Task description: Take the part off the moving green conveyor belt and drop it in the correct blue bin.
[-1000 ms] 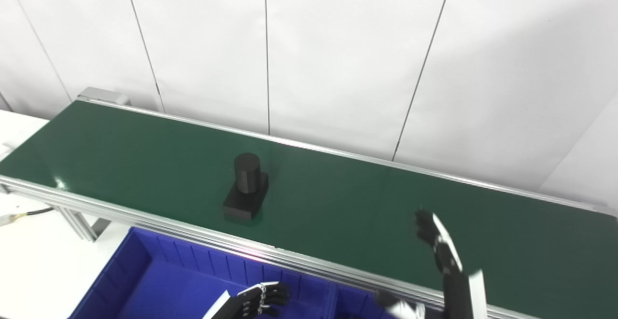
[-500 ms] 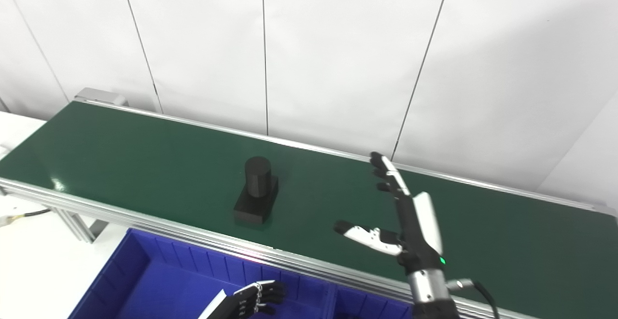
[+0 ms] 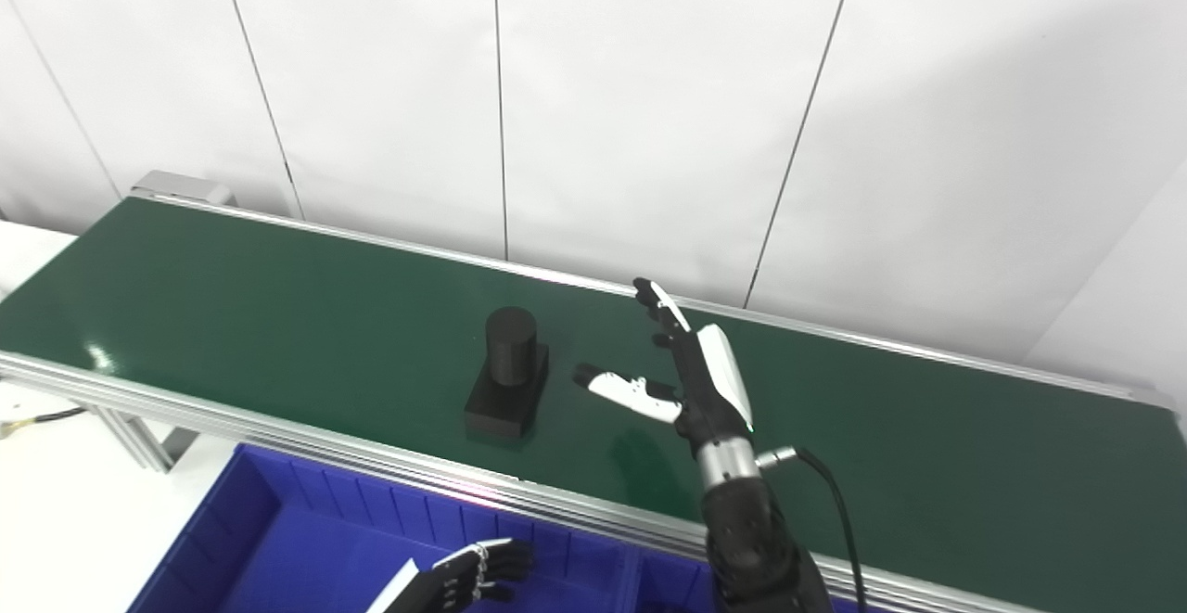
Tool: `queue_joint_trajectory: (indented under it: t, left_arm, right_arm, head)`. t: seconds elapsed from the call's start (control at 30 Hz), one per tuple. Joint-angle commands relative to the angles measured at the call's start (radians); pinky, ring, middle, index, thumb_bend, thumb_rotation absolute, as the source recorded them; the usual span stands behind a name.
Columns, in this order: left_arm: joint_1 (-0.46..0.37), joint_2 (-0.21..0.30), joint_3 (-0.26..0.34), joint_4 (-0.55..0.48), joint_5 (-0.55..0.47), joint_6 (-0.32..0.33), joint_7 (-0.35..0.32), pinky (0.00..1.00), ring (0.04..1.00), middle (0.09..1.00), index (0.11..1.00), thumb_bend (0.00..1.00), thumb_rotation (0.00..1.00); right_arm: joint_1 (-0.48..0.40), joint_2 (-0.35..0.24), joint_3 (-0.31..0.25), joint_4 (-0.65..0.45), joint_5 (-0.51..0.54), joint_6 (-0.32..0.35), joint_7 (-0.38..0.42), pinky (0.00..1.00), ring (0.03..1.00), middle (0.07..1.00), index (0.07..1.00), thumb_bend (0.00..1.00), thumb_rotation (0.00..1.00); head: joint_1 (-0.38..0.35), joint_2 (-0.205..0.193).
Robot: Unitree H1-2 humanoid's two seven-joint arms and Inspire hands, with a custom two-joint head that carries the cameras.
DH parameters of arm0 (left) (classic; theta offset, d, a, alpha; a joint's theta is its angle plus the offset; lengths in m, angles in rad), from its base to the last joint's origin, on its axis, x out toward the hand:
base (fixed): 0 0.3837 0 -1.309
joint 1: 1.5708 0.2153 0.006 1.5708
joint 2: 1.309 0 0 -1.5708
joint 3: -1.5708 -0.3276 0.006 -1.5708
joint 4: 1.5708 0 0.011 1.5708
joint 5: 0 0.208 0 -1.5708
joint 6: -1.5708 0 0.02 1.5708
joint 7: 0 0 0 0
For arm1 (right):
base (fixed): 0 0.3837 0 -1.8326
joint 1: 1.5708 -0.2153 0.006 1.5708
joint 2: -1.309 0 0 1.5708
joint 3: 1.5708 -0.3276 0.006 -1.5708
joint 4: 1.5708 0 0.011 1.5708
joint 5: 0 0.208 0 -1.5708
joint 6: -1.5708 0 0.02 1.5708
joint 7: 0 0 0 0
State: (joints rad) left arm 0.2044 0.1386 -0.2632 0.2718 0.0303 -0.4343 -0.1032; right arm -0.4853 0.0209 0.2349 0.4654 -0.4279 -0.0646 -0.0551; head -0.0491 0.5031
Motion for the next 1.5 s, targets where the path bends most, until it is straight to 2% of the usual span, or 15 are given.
queue_joint_trajectory:
  t: [0.0,0.2,0.23,0.33,0.4,0.53,0.93,1.1,1.3,1.43,1.47]
  left_arm:
    - [-0.004,0.007,0.001,-0.033,-0.004,-0.036,0.004,0.75,0.810,0.817,0.801,0.99,0.34]
    - [0.000,0.007,-0.004,-0.040,-0.001,-0.036,0.011,0.76,0.819,0.824,0.811,0.98,0.34]
    - [0.001,0.007,-0.005,-0.041,0.002,-0.036,0.016,0.76,0.819,0.825,0.813,0.99,0.35]
    - [0.005,0.005,-0.004,-0.043,-0.001,-0.036,0.017,0.77,0.823,0.827,0.813,0.99,0.36]
    - [0.007,0.004,-0.003,-0.044,-0.004,-0.036,0.013,0.80,0.835,0.834,0.815,0.99,0.36]
    - [0.011,0.010,-0.013,-0.049,0.011,-0.036,0.036,0.80,0.832,0.835,0.815,0.99,0.38]
    - [0.032,0.011,-0.019,-0.075,0.006,-0.036,0.043,0.81,0.843,0.846,0.831,0.97,0.41]
    - [0.039,0.015,-0.020,-0.085,0.001,-0.036,0.042,0.82,0.845,0.849,0.838,0.95,0.41]
    - [0.046,0.020,-0.019,-0.093,0.000,-0.036,0.041,0.81,0.846,0.853,0.845,0.95,0.42]
    - [0.045,0.026,-0.025,-0.096,0.005,-0.036,0.048,0.81,0.841,0.853,0.849,0.93,0.42]
    - [0.046,0.024,-0.022,-0.096,0.002,-0.036,0.048,0.81,0.841,0.853,0.849,0.93,0.42]
  right_arm:
    - [-0.072,0.020,0.003,0.009,-0.016,0.013,-0.034,0.93,0.934,0.916,0.936,0.90,0.59]
    - [-0.132,0.039,0.018,0.101,-0.039,0.022,-0.063,0.83,0.897,0.921,0.931,0.90,0.55]
    - [-0.142,0.042,0.023,0.121,-0.043,0.015,-0.071,0.73,0.851,0.923,0.935,0.91,0.54]
    - [-0.172,0.050,0.041,0.182,-0.055,0.013,-0.084,0.66,0.811,0.930,0.941,0.93,0.53]
    - [-0.187,0.053,0.050,0.215,-0.061,0.011,-0.092,0.71,0.844,0.933,0.938,0.93,0.53]
    - [-0.222,0.063,0.070,0.294,-0.075,0.009,-0.112,0.73,0.856,0.927,0.934,0.96,0.53]
    - [-0.281,0.086,0.123,0.485,-0.075,-0.066,-0.155,0.76,0.849,0.897,0.924,0.98,0.47]
    - [-0.301,0.095,0.143,0.548,-0.074,-0.084,-0.170,0.79,0.869,0.909,0.916,0.95,0.42]
    - [-0.312,0.119,0.158,0.607,-0.083,-0.105,-0.238,0.71,0.803,0.851,0.850,0.82,0.25]
    - [-0.321,0.130,0.161,0.650,-0.081,-0.127,-0.286,0.63,0.718,0.766,0.775,0.71,0.11]
    - [-0.322,0.135,0.156,0.663,-0.077,-0.139,-0.313,0.63,0.714,0.763,0.772,0.71,0.10]
  head:
    - [-0.009,0.006]
    - [-0.029,0.016]
    - [-0.029,0.016]
    - [-0.039,0.024]
    - [-0.042,0.030]
    - [-0.041,0.036]
    - [-0.030,0.064]
    - [-0.027,0.073]
    - [-0.029,0.084]
    - [-0.027,0.087]
    - [-0.026,0.094]
